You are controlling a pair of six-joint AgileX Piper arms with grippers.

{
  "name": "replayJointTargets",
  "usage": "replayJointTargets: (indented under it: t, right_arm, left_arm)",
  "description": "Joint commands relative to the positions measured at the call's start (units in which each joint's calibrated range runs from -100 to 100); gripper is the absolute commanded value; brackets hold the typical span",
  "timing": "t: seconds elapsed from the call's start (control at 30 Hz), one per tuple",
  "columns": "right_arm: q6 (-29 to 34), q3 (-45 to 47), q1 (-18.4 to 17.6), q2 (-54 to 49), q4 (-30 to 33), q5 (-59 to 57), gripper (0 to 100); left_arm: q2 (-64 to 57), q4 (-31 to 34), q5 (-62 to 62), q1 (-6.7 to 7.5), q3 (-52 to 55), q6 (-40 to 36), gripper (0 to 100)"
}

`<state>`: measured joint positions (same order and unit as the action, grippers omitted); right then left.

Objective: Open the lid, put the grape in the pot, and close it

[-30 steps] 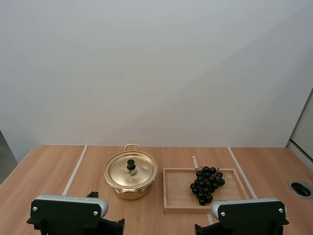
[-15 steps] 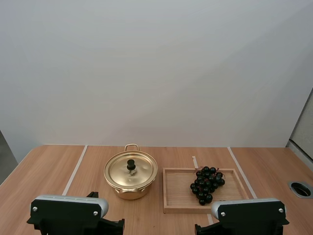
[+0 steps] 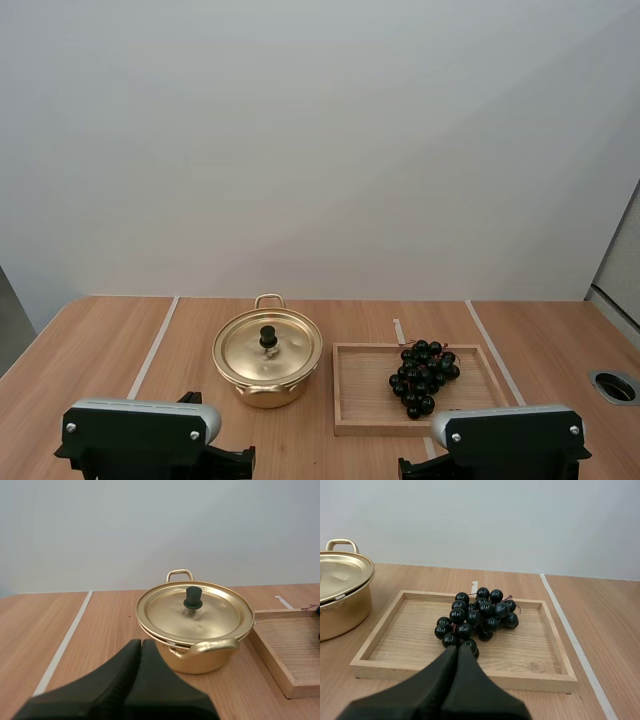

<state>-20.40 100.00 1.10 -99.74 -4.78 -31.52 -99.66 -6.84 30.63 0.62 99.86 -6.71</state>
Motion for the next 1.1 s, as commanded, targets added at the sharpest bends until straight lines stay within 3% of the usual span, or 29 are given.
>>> replayJointTargets:
  t: [0.0, 0.2, 0.43, 0.67, 0.97, 1.03, 1.07]
  right_arm:
    - [0.3, 0.0, 0.2, -0.3, 0.1, 0.1, 0]
    - [0.3, -2.2, 0.2, -0.3, -0.1, 0.5, 0]
    - [0.3, -18.2, 0.2, -0.3, -3.2, -14.2, 0]
    - [0.3, -28.9, 0.2, -0.3, -4.0, -16.9, 0]
    - [0.3, -31.7, 0.2, -0.3, -7.4, -23.0, 0]
    - [0.3, -31.7, 0.2, -0.3, -7.4, -25.2, 17]
    - [0.3, -31.7, 0.2, -0.3, -7.4, -25.9, 45]
  left_arm:
    - [-0.3, -1.4, -1.2, -0.2, 0.1, -0.6, 1]
    - [-0.3, -1.1, 0.8, -0.2, -3.4, -0.5, 1]
    - [-0.3, -0.1, 10.8, -0.2, -16.8, -0.2, 1]
    - [-0.3, 1.9, 17.8, -0.2, -27.3, -0.2, 1]
    - [-0.3, 1.6, 23.6, -0.2, -31.8, -0.9, 2]
    - [-0.3, 1.6, 25.5, -0.2, -31.8, -1.1, 11]
    - [-0.3, 1.6, 27.0, -0.2, -31.8, -1.1, 24]
